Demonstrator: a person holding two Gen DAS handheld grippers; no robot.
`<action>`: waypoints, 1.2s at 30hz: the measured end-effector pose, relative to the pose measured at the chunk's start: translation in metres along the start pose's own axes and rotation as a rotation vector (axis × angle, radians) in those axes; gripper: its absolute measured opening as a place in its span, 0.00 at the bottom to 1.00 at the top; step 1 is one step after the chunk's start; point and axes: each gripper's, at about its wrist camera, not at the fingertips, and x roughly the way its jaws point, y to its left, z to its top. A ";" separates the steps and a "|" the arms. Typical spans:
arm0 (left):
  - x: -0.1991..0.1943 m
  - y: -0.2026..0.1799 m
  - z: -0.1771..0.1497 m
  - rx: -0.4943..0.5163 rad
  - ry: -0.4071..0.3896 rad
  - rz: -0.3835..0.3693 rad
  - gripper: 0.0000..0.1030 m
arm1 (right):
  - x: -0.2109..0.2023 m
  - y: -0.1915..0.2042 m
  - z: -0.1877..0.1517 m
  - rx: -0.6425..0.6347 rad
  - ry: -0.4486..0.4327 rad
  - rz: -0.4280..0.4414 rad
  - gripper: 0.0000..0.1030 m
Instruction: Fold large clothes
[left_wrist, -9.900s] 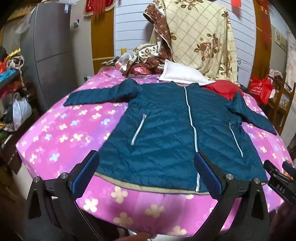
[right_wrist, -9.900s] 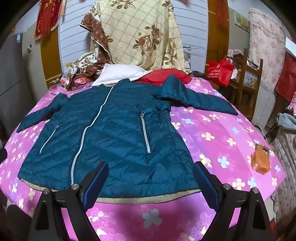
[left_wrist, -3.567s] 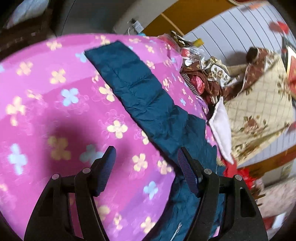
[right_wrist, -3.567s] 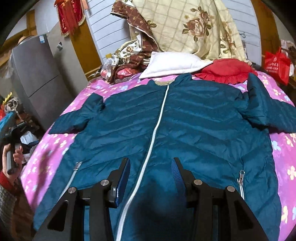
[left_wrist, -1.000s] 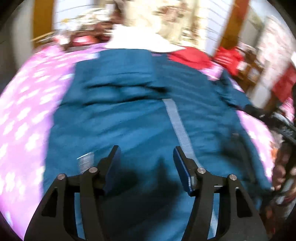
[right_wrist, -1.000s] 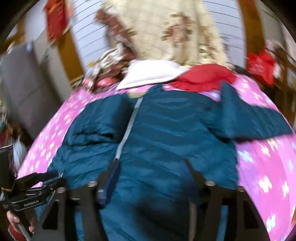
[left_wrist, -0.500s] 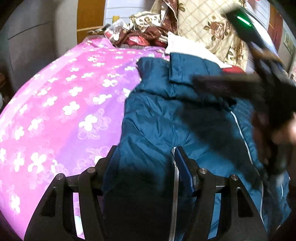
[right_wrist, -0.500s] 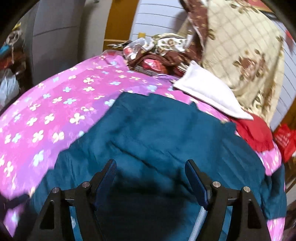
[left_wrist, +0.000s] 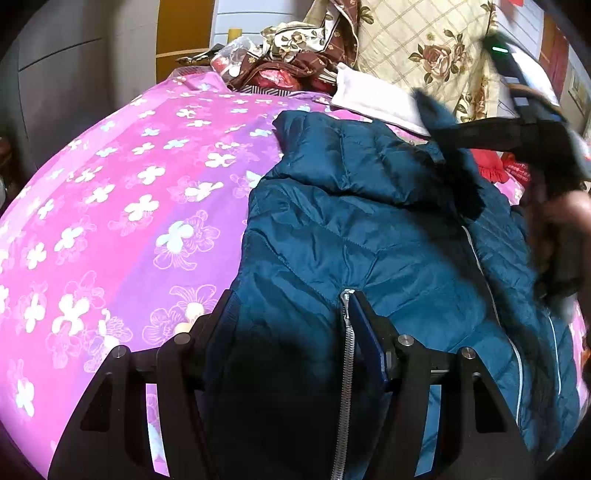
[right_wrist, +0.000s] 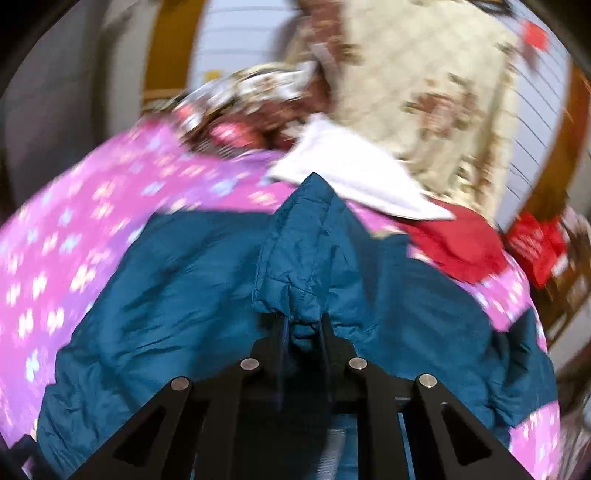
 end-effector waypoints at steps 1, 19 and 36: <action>0.000 -0.001 -0.001 0.004 -0.001 0.002 0.60 | -0.005 -0.026 0.001 0.052 -0.003 -0.010 0.14; 0.018 -0.009 -0.005 0.024 0.030 0.056 0.60 | 0.074 -0.199 -0.100 0.402 0.252 -0.092 0.13; -0.018 -0.040 -0.017 0.083 -0.039 0.105 0.61 | -0.073 -0.283 -0.140 0.505 0.071 -0.009 0.45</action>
